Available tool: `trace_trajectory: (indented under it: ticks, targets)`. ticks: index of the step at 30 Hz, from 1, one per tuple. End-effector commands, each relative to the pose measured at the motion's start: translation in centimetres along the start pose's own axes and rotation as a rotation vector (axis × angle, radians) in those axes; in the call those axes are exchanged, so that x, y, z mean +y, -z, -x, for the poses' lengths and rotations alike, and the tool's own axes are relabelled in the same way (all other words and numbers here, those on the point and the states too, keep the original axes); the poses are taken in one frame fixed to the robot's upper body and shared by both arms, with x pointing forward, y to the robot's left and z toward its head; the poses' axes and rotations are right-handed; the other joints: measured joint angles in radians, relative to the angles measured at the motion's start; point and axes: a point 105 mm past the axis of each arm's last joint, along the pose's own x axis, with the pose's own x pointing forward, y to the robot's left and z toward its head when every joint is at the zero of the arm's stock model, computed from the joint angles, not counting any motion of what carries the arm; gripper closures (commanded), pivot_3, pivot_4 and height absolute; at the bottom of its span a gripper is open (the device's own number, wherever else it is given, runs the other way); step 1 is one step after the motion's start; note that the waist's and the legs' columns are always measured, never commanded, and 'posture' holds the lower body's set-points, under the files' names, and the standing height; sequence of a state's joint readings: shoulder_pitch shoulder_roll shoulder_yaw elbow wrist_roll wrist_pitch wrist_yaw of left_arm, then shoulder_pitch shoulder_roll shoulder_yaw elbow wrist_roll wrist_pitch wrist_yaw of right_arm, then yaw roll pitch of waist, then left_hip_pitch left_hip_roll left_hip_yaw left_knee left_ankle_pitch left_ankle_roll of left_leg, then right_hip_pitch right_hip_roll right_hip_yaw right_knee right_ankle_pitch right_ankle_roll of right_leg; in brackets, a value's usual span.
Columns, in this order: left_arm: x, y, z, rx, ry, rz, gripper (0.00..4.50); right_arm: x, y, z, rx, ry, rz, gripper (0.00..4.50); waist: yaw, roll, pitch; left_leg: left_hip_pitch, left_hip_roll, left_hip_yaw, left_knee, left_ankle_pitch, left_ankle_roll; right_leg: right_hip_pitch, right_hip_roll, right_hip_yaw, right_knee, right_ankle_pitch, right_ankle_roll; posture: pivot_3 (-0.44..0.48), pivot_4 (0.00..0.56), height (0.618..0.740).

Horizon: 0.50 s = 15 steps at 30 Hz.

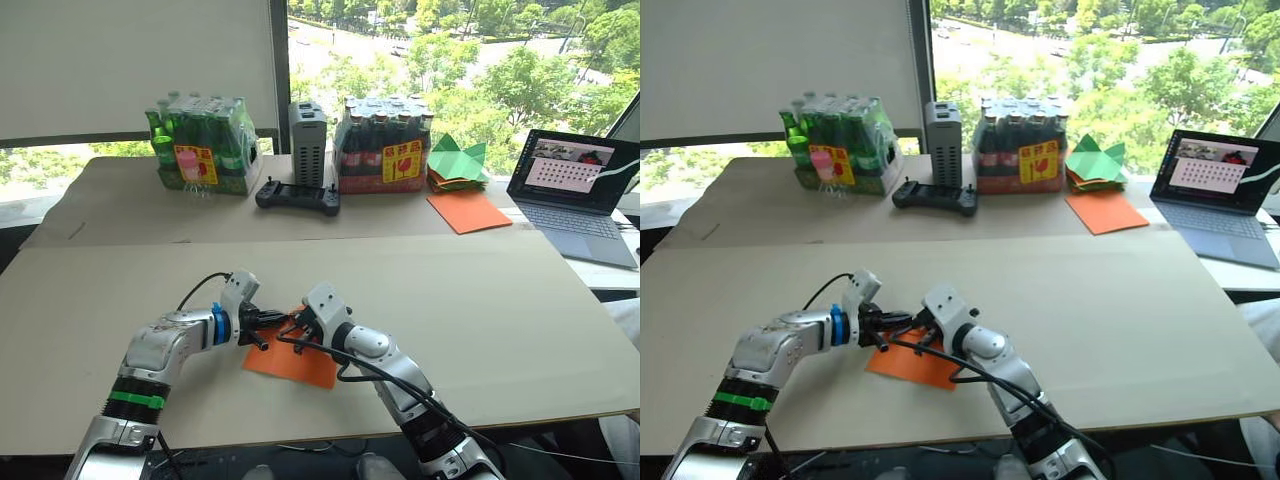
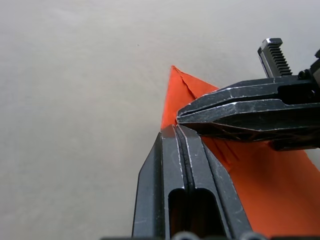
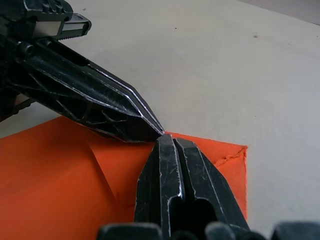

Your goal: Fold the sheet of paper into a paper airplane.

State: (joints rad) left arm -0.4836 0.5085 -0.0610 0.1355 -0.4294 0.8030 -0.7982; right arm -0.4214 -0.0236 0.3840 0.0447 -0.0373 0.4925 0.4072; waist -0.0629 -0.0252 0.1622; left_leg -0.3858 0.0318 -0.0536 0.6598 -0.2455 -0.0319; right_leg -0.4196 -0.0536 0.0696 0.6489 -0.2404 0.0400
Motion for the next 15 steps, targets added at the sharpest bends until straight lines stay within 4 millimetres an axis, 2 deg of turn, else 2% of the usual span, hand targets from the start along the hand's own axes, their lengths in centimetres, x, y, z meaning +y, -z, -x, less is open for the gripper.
trace_trajectory:
  ticks: [1, 8, 15]
  targets:
    - [0.6, -0.3, -0.2, 0.0, -0.037, -0.009, 4.46, 0.4, 0.6, 0.1, 0.025, -0.009, 0.005, 4.5, -0.002, 0.0, 0.0, 0.0, 0.0, 0.0, 0.0, 0.0, 0.0, 0.0, 0.0, 0.0, 0.0, 0.0, 0.0, 0.0, 0.15, 0.74]
    - [0.1, 1.0, -0.6, 0.042, -0.02, -0.014, 4.46, 0.4, 0.6, 0.1, 0.028, -0.008, 0.003, 4.5, -0.002, 0.0, 0.0, 0.0, 0.0, 0.0, 0.0, 0.0, 0.0, 0.0, 0.0, 0.0, 0.0, 0.0, 0.0, 0.0, 0.15, 0.74]
    - [1.0, 2.3, 1.2, 0.082, -0.049, -0.02, 4.46, 0.4, 0.9, 0.2, 0.038, -0.009, 0.002, 4.5, -0.008, 0.0, 0.0, 0.0, 0.0, 0.0, 0.0, 0.0, 0.0, 0.0, 0.0, 0.0, 0.0, 0.0, 0.0, 0.0, 0.15, 0.74]
